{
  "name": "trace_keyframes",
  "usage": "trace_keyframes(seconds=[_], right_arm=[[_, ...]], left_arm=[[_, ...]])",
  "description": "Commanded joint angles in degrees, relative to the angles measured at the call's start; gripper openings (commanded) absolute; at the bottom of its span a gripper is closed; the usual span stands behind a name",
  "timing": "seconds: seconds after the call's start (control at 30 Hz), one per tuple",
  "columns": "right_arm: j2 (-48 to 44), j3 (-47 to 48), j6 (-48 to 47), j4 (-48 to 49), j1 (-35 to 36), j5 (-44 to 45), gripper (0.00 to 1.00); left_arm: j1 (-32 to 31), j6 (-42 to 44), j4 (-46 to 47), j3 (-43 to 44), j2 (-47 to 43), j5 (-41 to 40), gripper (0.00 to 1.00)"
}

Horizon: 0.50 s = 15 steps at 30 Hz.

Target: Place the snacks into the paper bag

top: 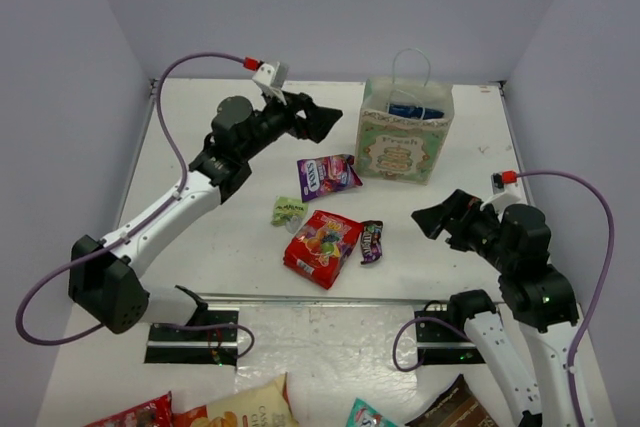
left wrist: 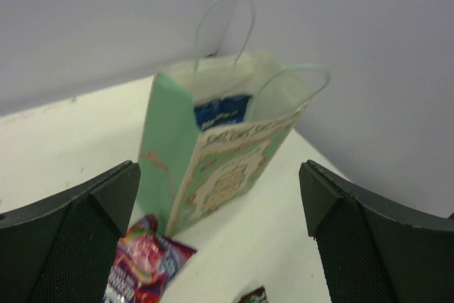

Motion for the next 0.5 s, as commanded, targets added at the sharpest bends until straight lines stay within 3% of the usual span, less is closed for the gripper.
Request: trace_keyframes(seconds=[0.0,0.33,0.47], right_arm=[[-0.43,-1.02,-0.06,0.52,-0.19,-2.76,0.97],[-1.04,-5.42,1.00,1.49,-0.19,-4.43,0.97],[-1.83,-6.12,1.09,1.40,-0.19,-4.26,0.97]], left_arm=[[1.74,1.47,-4.08,-6.91,-2.45,-4.50,1.00],[8.16,-3.19,-2.15,-14.30,6.33,2.43,1.00],[8.96,-3.02,-6.68,-11.06,13.87,1.83,1.00]])
